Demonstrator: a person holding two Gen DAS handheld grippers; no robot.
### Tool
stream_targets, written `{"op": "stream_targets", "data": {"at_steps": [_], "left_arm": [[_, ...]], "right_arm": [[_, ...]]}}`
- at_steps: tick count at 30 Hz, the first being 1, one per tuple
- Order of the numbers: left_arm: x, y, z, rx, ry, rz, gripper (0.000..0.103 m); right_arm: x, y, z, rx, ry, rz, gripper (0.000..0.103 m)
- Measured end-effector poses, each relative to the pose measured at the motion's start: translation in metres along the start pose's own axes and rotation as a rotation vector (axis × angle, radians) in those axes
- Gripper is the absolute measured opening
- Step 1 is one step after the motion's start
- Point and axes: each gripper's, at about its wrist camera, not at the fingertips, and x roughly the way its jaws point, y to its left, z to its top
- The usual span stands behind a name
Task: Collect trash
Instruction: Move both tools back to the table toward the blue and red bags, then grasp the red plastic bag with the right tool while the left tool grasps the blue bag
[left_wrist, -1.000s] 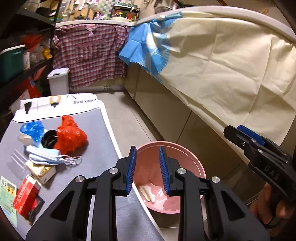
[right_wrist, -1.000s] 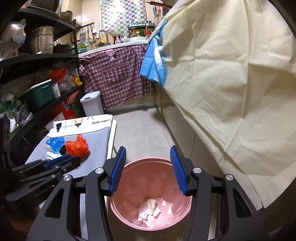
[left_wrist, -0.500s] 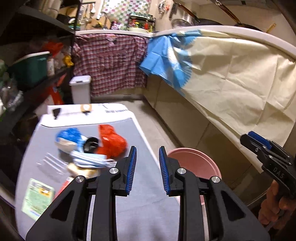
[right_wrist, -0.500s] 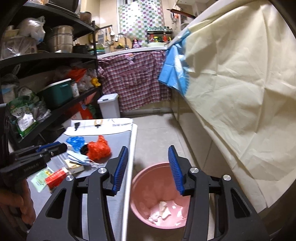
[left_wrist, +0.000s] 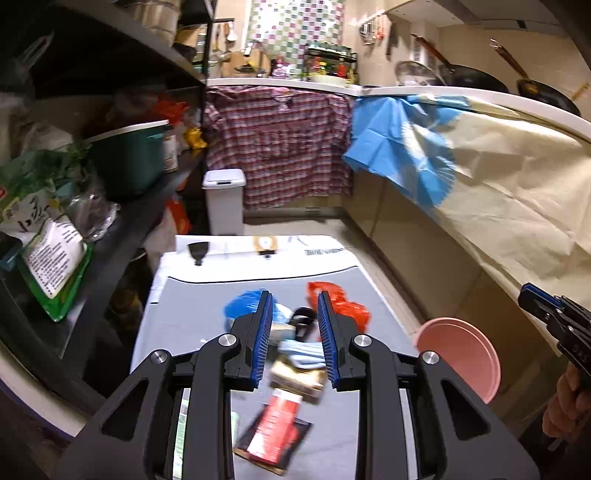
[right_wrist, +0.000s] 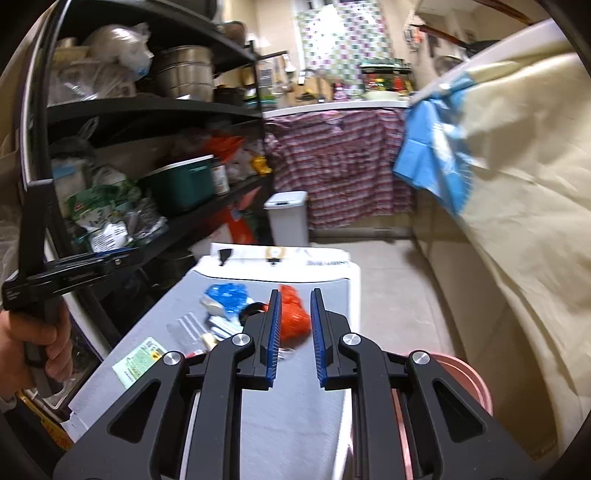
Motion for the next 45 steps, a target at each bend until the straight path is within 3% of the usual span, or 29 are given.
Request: {"op": "stream_targets", "data": {"at_steps": [9, 24, 28, 32, 35, 45], "left_arm": [[0.036, 0.033, -0.016, -0.055, 0.031, 0.018, 0.025], [0.114, 0.055, -0.024, -0.077, 0.087, 0.012, 0.025], [0.136, 0.056, -0.022, -0.088, 0.107, 0.007, 0.025], [0.158, 0.053, -0.019, -0.091, 0.134, 0.000, 0.027], [0.169, 0.052, -0.019, -0.097, 0.146, 0.011, 0.044], [0.201, 0.059, -0.027, -0.125, 0.268, 0.037, 0.046]], "right_arm": [[0.065, 0.024, 0.000, -0.060, 0.042, 0.065, 0.016], [0.175, 0.008, -0.025, 0.025, 0.181, 0.063, 0.018], [0.196, 0.007, -0.030, 0.031, 0.212, 0.070, 0.025], [0.211, 0.009, -0.033, 0.032, 0.237, 0.081, 0.042], [0.221, 0.015, -0.036, 0.021, 0.265, 0.082, 0.049], [0.243, 0.022, -0.046, -0.031, 0.334, 0.010, 0.048]]}}
